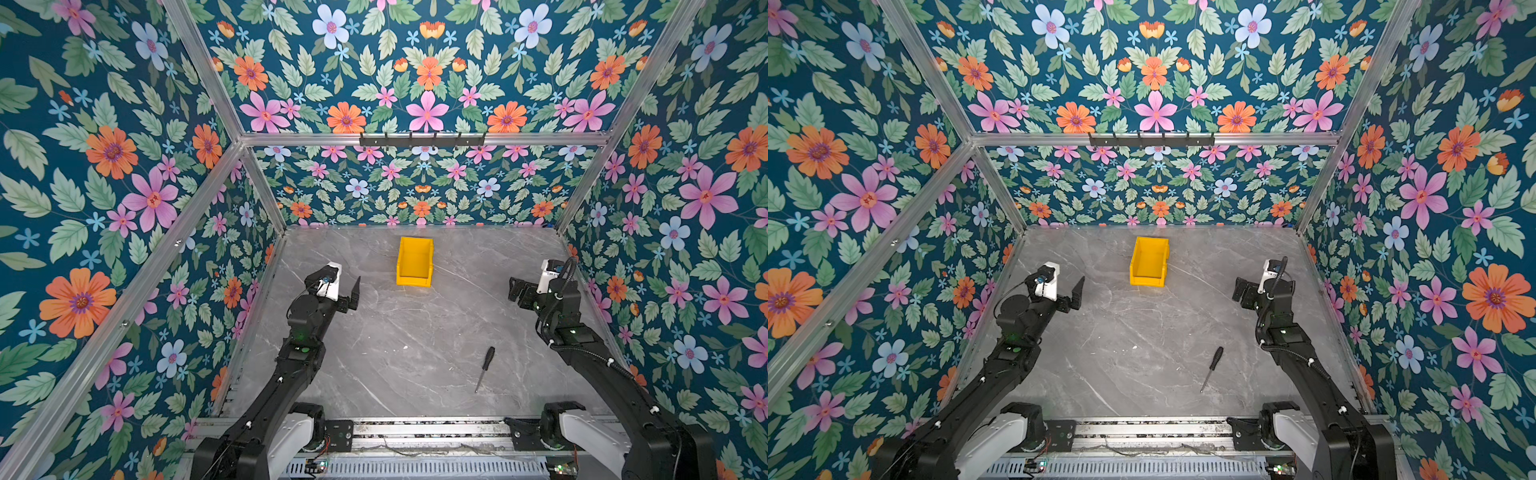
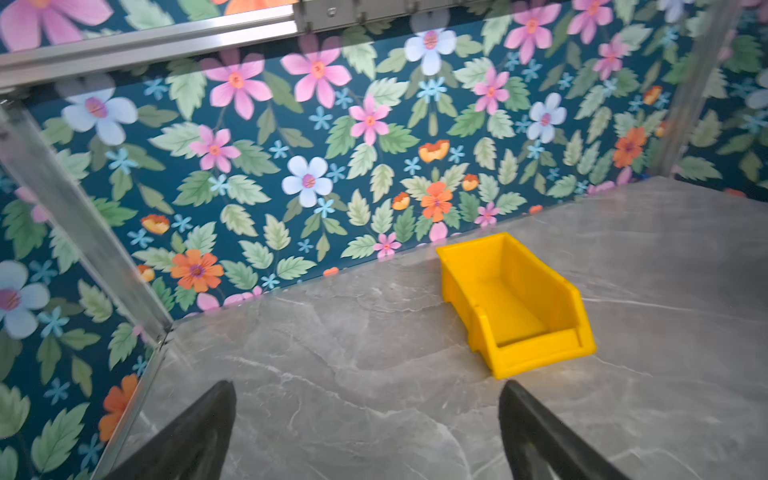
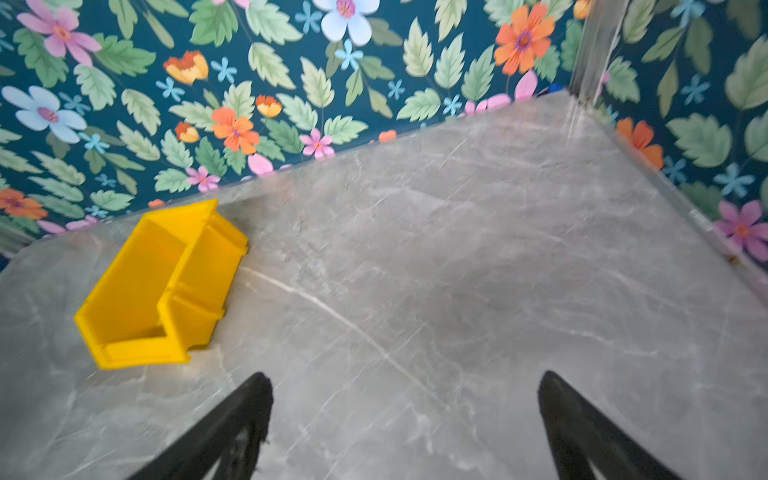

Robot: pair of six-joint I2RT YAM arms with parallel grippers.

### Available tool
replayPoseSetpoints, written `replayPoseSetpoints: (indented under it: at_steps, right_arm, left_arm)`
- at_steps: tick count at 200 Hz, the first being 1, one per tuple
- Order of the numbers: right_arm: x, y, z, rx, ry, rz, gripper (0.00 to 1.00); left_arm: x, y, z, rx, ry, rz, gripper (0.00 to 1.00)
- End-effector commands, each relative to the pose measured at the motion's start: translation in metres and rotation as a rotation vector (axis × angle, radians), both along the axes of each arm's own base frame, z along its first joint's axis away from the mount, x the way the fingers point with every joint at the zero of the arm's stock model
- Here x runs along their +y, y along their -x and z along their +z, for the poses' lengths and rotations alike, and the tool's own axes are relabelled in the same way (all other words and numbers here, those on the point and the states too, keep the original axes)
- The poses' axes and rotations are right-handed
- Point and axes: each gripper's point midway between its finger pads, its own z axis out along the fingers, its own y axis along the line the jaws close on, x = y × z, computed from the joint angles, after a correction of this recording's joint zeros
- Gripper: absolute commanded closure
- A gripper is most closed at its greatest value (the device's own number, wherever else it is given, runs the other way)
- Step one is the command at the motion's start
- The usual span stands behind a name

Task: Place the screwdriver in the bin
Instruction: 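Move the right gripper over the black-handled screwdriver and lower it while the left arm lifts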

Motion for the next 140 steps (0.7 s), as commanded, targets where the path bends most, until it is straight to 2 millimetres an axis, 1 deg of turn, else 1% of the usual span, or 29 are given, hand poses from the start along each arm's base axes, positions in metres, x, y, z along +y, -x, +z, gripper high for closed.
replayPoseSetpoints:
  at_steps: [1, 18, 28, 39, 42, 54, 83, 111, 131, 140]
  right_arm:
    - [0.021, 0.025, -0.022, 0.151, -0.08, 0.012, 0.01]
    - [0.041, 0.035, -0.022, 0.186, -0.11, 0.05, 0.01]
    - [0.052, 0.041, -0.025, 0.213, -0.117, 0.07, 0.01]
    - [0.063, 0.048, -0.027, 0.236, -0.113, 0.092, 0.01]
    - [0.069, 0.051, -0.028, 0.246, -0.11, 0.106, 0.01]
    - [0.076, 0.059, -0.034, 0.288, -0.108, 0.113, 0.01]
    - [0.075, 0.076, -0.058, 0.458, -0.154, 0.043, 0.01]
    - [0.071, 0.101, -0.083, 0.649, -0.136, 0.012, 0.01]
    - [0.071, 0.115, -0.097, 0.73, -0.124, 0.017, 0.01]
    - [0.072, 0.119, -0.101, 0.752, -0.122, 0.024, 0.03]
  left_arm:
    - [-0.028, 0.015, -0.02, 0.093, -0.133, -0.13, 0.0]
    - [-0.053, 0.028, -0.022, 0.115, -0.183, -0.265, 0.0]
    - [-0.064, 0.035, -0.024, 0.119, -0.196, -0.337, 0.0]
    - [-0.071, 0.041, -0.028, 0.123, -0.212, -0.389, 0.0]
    - [-0.072, 0.042, -0.029, 0.124, -0.215, -0.398, 0.0]
    - [-0.075, 0.045, -0.036, 0.132, -0.237, -0.425, 0.0]
    - [-0.085, 0.054, -0.059, 0.164, -0.303, -0.525, 0.0]
    - [-0.099, 0.063, -0.068, 0.176, -0.31, -0.618, 0.0]
    - [-0.107, 0.073, -0.077, 0.177, -0.333, -0.693, 0.0]
    - [-0.109, 0.075, -0.081, 0.18, -0.332, -0.711, 0.0]
